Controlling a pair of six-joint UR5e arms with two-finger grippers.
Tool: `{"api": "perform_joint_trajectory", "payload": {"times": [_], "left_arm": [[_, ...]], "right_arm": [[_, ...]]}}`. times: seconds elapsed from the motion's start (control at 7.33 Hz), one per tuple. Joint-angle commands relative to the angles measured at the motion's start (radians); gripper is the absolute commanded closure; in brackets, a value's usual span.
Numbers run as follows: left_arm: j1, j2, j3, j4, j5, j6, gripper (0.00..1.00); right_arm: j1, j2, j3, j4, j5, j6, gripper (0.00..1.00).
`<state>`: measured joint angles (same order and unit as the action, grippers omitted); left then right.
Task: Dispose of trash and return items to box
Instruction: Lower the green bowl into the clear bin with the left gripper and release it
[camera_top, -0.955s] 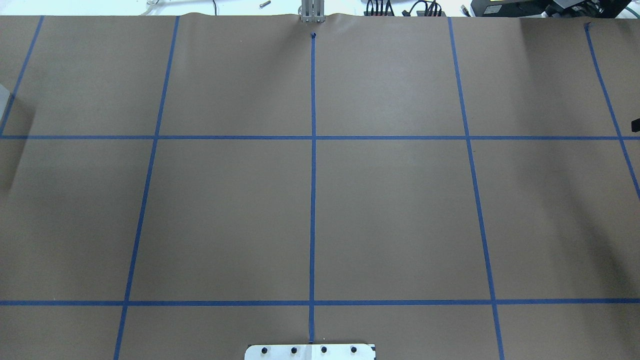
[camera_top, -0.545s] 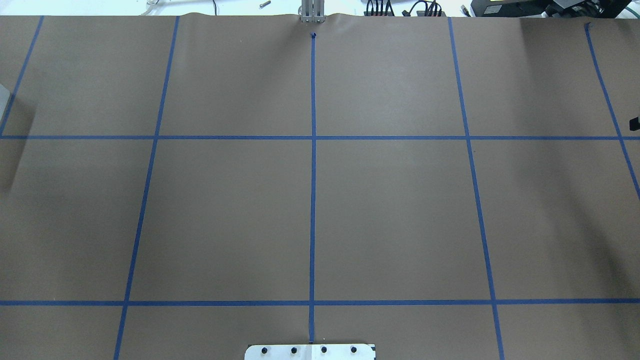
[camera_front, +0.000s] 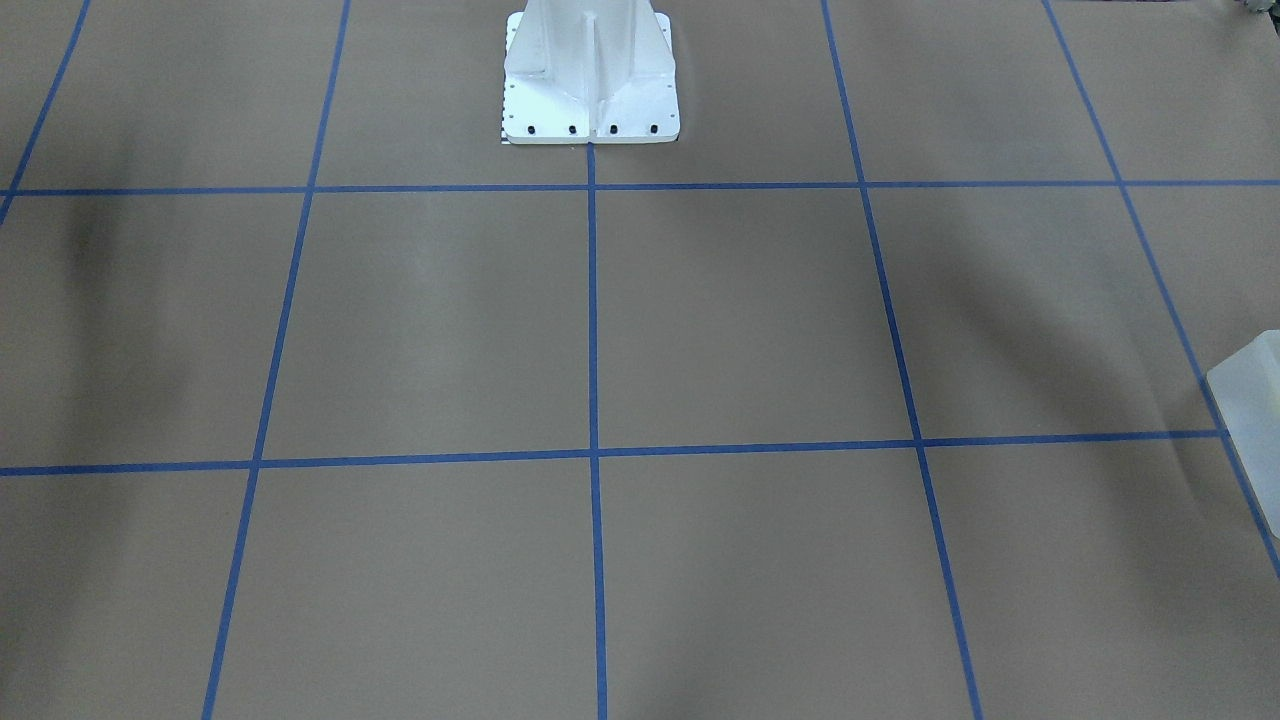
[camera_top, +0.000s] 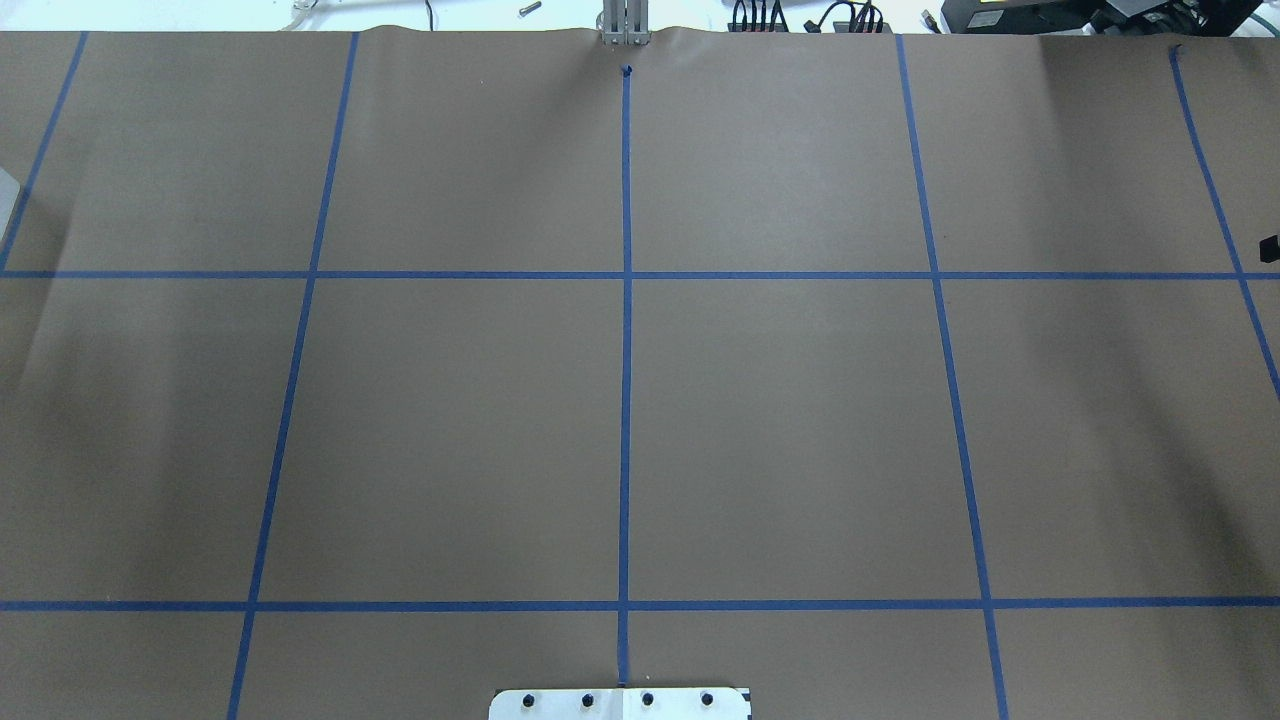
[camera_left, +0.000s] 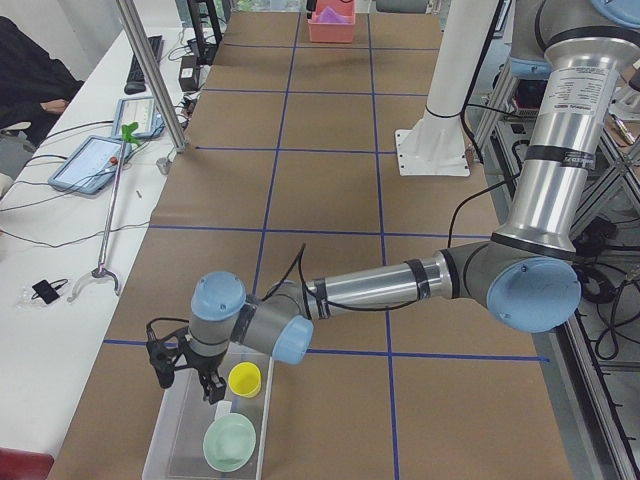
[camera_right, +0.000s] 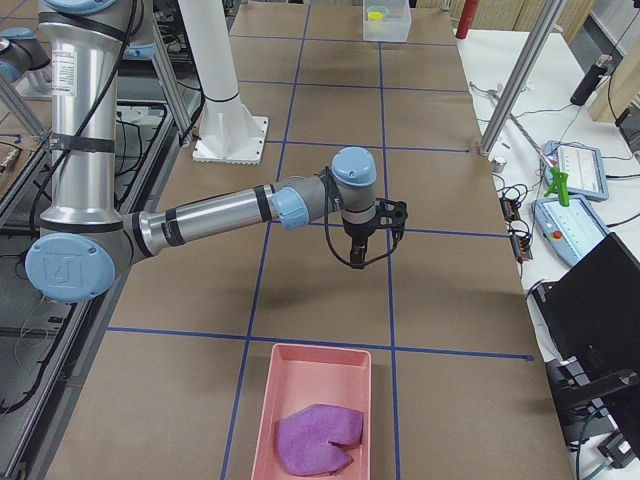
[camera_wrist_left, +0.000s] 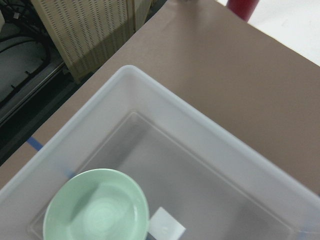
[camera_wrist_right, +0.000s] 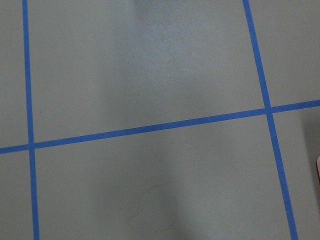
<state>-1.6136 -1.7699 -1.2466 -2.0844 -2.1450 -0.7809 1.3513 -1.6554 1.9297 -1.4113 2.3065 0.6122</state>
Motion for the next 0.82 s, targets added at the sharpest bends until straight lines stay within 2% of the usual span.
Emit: {"api": "perform_joint_trajectory", "payload": {"times": [0.0, 0.14, 0.41, 0.68], "left_arm": [[0.006, 0.033, -0.181, 0.121, 0.055, 0.221, 0.01], [0.059, 0.064, -0.232, 0.122, 0.069, 0.294, 0.01], [0.084, 0.176, -0.338, 0.122, 0.053, 0.479, 0.01], [0.106, 0.219, -0.387, 0.119, -0.127, 0.489, 0.01]], "right_arm": [[0.0, -0.02, 0.0, 0.0, -0.009, -0.003, 0.0], [0.0, -0.032, -0.003, 0.0, -0.021, -0.009, 0.0], [0.0, -0.066, -0.006, 0.0, -0.033, -0.019, 0.0], [0.0, -0.113, -0.015, 0.0, -0.033, -0.112, 0.0]]}}
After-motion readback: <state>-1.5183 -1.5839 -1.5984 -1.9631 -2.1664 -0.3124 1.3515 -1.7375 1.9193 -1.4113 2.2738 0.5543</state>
